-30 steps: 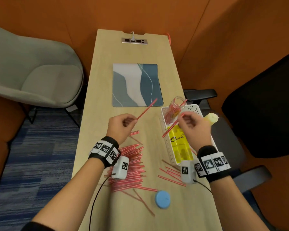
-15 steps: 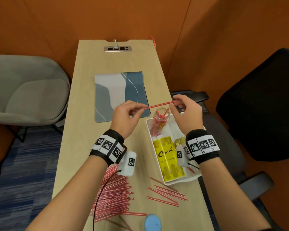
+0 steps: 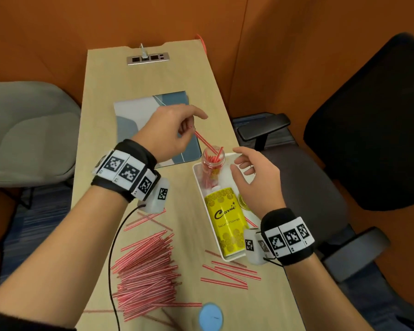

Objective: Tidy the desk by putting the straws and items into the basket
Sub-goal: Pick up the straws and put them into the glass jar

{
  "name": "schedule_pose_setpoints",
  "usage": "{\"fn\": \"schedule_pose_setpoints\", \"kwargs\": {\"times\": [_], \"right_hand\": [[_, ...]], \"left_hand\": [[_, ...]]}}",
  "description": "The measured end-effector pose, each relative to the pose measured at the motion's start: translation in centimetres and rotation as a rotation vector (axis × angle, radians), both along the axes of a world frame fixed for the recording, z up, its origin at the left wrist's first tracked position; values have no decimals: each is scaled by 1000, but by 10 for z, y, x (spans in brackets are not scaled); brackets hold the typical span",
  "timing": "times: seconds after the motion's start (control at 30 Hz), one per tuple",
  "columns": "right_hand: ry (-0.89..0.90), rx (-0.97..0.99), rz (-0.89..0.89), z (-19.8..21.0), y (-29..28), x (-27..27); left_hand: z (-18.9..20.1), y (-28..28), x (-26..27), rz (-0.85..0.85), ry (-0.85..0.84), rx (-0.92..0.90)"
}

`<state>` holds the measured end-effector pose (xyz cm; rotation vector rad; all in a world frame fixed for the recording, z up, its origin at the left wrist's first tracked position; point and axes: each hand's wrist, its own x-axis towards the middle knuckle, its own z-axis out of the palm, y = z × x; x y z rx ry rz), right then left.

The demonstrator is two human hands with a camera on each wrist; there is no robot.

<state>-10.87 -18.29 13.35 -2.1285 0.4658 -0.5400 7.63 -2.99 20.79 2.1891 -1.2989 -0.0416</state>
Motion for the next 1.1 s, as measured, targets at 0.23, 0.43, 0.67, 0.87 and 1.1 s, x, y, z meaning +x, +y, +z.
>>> {"fn": "schedule_pose_setpoints", "kwargs": {"times": [0.23,0.43,0.67,0.87,1.1], "right_hand": [[21,-20,102,-10,9,-10],[178,9,310,-39,48,-20],[602,-27,671,-113,150,-48],[738,-240,627,-152,194,-62],[734,-334,600,-145,190,-56]], "left_hand": [[-19,-33,-1,-26,13,320],[-63,-9,-20,92,87,206],[-149,112,-57,463,360,319],[-204,204,-99,597,439,490],[-232,229,-124,592,403,473]]}}
